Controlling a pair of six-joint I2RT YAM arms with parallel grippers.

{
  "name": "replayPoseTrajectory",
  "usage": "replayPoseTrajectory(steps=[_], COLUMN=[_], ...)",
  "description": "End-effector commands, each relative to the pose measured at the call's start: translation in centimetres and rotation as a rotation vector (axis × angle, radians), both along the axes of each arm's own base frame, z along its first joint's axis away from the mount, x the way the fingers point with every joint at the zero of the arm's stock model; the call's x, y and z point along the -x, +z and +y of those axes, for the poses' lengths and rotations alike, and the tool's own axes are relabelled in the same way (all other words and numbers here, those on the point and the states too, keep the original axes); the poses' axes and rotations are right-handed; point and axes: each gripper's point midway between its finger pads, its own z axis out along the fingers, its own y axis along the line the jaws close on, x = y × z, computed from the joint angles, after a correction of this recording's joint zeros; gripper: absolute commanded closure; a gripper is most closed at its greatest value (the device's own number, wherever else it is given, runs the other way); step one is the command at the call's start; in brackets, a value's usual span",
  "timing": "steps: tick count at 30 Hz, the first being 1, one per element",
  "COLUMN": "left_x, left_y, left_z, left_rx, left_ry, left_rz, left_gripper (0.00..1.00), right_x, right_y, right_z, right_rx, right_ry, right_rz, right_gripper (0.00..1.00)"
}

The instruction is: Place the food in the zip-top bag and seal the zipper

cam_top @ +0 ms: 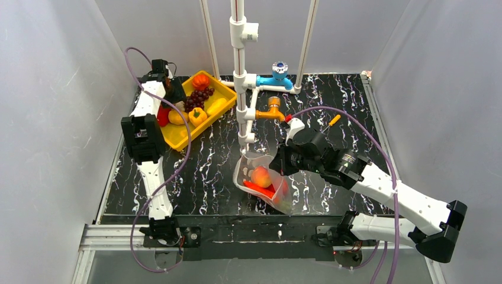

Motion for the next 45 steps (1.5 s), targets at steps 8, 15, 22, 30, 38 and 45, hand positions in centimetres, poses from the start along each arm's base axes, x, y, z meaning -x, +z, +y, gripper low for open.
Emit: replayPoseTrajectory(steps=[8,15,22,30,38,45], left_x=[-0.6,-0.8,-0.1,-0.5,-0.2,6.7], left_y=[-1.4,-2.6,-4.9,-4.1,5.6,11.0], left_z=[0.8,1.1,1.4,1.0,0.3,-2.6], left_rx=[-0.025,-0.037,-0.05,-0.038,-0.013,0.124], left_ry=[0.036,0.055,0.07,0.034,0.032,0.018], left_rz=[0.037,0.053,0.108,0.095,-0.063,-0.076], left_gripper=[0.57,0.56,0.54,0.7,0.76,0.78], right_x=[-0.5,-0.6,-0.8,-0.7,-1.0,-0.9], right_y=[1.2,1.1,1.0,1.1,1.5,1.7], right_z=[0.3,0.2,0.3,0.1,0.6,0.9], right_rx=[-0.015,-0.011,-0.008,-0.004,-0.02,-0.042], right_ry=[0.006,0.001,0.001,-0.001,0.001,0.007], right_rz=[-0.02,-0.017,-0.012,-0.013,-0.016,-0.012], right_gripper=[0.99,0.99,0.99,0.99,0.99,0.99])
